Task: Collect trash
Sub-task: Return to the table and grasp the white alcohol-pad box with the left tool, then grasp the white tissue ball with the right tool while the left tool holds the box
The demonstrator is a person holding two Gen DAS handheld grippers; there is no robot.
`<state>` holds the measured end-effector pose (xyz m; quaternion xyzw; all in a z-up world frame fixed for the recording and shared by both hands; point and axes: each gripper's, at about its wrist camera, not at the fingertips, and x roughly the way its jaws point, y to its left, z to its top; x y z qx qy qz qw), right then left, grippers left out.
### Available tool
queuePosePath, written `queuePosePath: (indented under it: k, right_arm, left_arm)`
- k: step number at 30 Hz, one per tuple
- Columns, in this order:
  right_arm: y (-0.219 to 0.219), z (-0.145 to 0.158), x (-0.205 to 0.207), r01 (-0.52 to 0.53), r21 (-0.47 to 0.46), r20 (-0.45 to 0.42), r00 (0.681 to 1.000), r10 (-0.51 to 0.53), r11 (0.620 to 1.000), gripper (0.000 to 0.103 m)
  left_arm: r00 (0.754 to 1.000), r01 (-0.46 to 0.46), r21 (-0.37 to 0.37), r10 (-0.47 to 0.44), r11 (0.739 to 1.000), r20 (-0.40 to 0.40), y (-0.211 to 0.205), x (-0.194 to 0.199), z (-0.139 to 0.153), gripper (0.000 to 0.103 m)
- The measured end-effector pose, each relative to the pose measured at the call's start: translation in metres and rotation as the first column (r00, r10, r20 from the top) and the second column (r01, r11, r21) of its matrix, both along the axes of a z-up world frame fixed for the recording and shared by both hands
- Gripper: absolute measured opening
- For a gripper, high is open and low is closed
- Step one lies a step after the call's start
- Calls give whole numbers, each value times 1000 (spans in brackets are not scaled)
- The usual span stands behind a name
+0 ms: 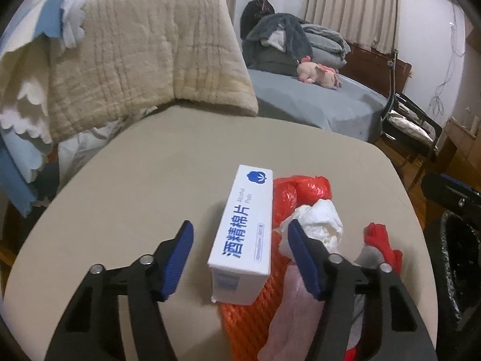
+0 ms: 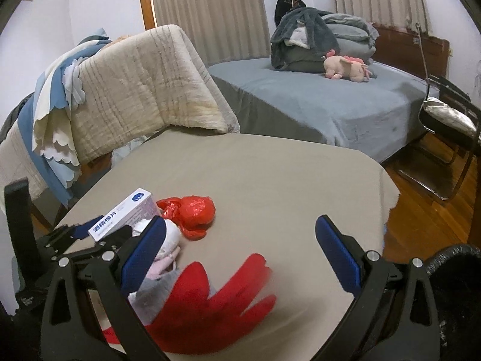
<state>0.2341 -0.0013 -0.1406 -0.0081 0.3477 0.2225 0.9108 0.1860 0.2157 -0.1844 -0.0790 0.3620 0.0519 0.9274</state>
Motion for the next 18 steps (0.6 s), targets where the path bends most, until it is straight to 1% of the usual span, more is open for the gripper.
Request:
queuePosePath:
  k: [2, 4, 6, 10, 15, 18]
  right_arm:
    - [5, 0, 2, -8, -1, 1, 1000, 8, 1000, 97]
    - [11, 0, 4, -21, -2, 1, 1000, 21, 1000, 97]
    - [17, 0, 5, -32, -2, 2, 999, 32, 999, 97]
    - [35, -1, 5, -65, -2, 3, 998, 65, 998, 97]
    - [57, -11, 11, -102, -5, -32, 994, 102, 995, 97]
    - [70, -18, 14, -109, -4, -54, 993, 109, 994, 97]
  left_arm:
    - [1000, 10, -12, -10, 1000, -3, 1, 3, -2, 51]
    - [1000, 17, -28, -17, 999, -4, 2, 5, -3, 35]
    - [1000, 21, -35, -21, 999, -3, 3, 6, -3, 31]
    - [1000, 12, -37, -11, 999, 20, 7, -2, 3, 31]
    - [997, -55, -20, 56, 998, 57, 24, -20, 15, 31]
    - [994, -91, -7, 92, 996, 58, 36, -27, 17, 31]
